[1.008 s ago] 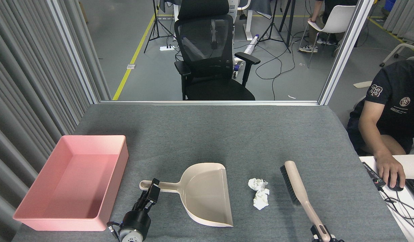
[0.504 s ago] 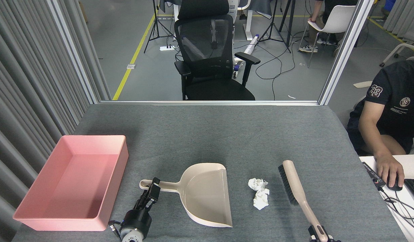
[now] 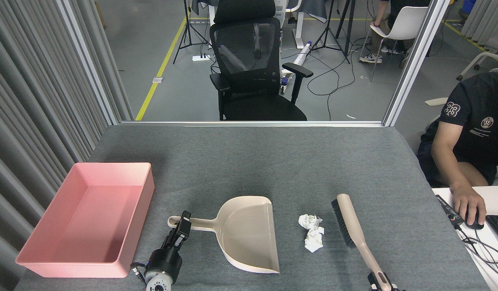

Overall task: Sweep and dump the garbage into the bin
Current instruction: 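Sweep the crumpled white paper into the dustpan with the right gripper's brush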

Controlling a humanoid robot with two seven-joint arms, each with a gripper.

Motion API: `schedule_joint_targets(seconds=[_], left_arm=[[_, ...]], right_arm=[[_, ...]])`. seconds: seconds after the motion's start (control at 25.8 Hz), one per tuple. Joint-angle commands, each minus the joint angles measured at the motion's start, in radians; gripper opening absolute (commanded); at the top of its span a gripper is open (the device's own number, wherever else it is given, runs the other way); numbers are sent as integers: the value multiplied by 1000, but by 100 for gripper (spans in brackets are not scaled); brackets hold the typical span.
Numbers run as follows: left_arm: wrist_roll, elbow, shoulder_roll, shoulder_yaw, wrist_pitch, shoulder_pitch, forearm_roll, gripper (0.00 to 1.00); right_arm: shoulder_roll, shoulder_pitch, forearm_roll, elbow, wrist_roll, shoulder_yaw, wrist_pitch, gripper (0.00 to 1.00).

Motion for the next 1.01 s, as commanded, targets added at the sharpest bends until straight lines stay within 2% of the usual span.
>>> schedule_joint_targets(seconds=[0.0, 0.27, 0.39, 0.54, 0.74, 0.89, 0.97], left_arm=[[-6, 0, -2, 7, 1, 0, -3, 46], [-7, -3, -2, 18, -24, 0, -10, 32], [-7, -4, -2, 18, -28, 0, -24, 32], [3, -15, -7, 21, -30, 0, -104, 32], [6, -18, -14, 22, -28, 0, -105, 32], [8, -31, -16, 24, -30, 0, -105, 32], [8, -40, -16, 22, -30, 3, -105, 32]], right_arm=[[10, 0, 0, 1, -1, 2, 2, 18], [24, 17, 0, 1, -15, 15, 0, 18], [27, 37, 0, 0, -21, 18, -1, 16], [39, 46, 3, 0, -23, 41, 3, 15], [45, 52, 5, 3, -23, 47, 9, 13], [70, 51, 6, 6, -23, 100, 22, 13], [77, 43, 11, 18, -23, 151, 69, 13]])
